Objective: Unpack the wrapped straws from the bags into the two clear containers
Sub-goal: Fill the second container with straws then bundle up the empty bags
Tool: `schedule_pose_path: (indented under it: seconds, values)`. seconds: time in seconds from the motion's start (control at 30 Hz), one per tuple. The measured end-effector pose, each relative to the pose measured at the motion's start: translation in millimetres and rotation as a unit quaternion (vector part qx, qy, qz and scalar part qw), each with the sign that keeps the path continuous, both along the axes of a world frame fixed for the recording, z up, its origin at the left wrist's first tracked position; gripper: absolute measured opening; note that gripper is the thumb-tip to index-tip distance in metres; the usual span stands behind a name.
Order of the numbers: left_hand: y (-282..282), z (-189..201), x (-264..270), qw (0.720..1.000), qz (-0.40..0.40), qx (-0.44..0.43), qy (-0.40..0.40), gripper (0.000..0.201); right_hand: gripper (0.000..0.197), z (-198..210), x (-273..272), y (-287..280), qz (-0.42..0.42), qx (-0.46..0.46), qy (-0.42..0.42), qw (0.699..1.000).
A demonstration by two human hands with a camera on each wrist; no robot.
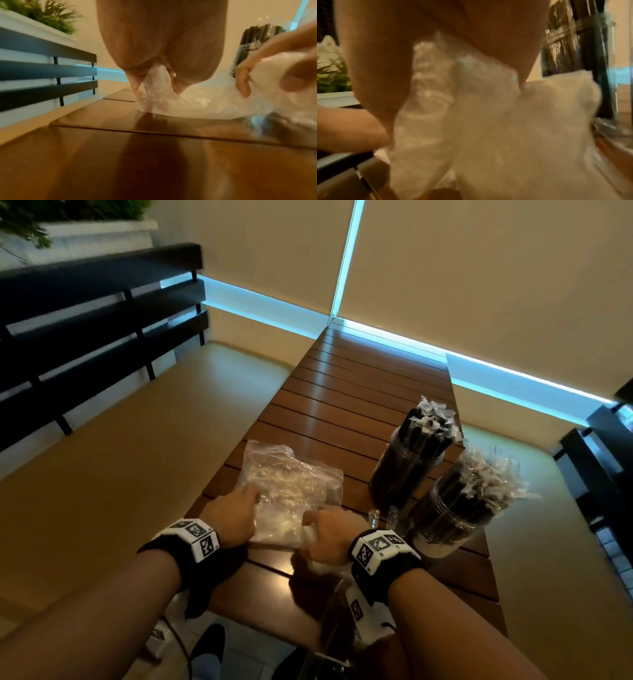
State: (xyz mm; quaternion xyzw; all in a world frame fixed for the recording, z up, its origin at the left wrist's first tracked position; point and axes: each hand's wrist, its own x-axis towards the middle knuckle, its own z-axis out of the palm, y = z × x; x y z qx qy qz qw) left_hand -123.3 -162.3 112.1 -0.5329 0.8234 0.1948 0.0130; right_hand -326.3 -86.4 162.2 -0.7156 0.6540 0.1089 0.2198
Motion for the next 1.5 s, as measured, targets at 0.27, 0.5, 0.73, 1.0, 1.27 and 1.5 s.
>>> schedule_pose_path:
  seconds: [0.27, 0.5, 0.73, 1.0, 1.27, 1.5]
  values:
    - [-3, -27, 39, 0.910, -0.281, -0.288, -0.098, 0.037, 0.063, -21, 5, -16, -0.060, 0.086, -0.007, 0.994]
    - [-13, -16, 20, 0.991, -0.090, -0.021, 0.091, 0.024, 0.058, 10, 5, -5, 0.048, -0.060, -0.002, 0.997]
    - [-20, -6, 14, 0.996, -0.025, 0.042, -0.071, 0.027, 0.049, 21, 16, -8, 0.098, -0.035, -0.031, 0.994]
    - [-15, -12, 25, 0.977, -0.025, -0.212, 0.013, 0.047, 0.053, -15, 19, -22, 0.007, 0.038, -0.036, 0.999]
    - [-13, -21, 31, 0.966, -0.213, -0.137, -0.048, 0.041, 0.057, -23, 15, -18, 0.024, 0.020, -0.040, 0.999]
    - [-15, -20, 15, 0.994, -0.071, -0.039, 0.077, 0.030, 0.044, -22, 5, -20, -0.080, 0.069, -0.134, 0.985]
